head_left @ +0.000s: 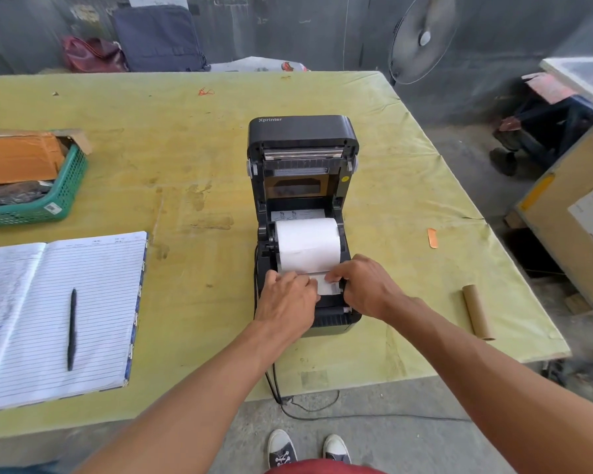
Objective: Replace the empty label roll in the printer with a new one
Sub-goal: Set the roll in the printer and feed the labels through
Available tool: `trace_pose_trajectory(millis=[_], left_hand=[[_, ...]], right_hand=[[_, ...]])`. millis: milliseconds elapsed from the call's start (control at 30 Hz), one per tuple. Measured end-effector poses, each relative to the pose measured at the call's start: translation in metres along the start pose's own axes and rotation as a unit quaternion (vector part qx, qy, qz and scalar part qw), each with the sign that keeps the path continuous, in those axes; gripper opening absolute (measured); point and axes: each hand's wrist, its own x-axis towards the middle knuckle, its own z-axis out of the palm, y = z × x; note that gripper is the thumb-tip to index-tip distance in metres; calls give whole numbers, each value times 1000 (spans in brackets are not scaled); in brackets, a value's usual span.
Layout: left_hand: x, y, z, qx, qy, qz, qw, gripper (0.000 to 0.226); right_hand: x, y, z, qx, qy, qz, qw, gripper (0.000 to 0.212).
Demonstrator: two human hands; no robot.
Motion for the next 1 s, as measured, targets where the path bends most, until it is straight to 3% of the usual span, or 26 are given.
trace_pose_trajectory(millis=[233,433,833,1000], left_hand=[[1,-10,-2,4,-44,73,996,13],[-2,-3,0,21,-2,93,995,22],[-20,9,-2,-2,12,63,998,24],[-30,15,-2,-41,33,44,998,21]], right_hand=[[2,3,-2,7,-9,-13,1000,54],[3,4,-4,-1,-16,-30,999,53],[-18,4,-2,-21,-43,-99,994,46],[-32,2,4,-75,-75,-108,988,55]])
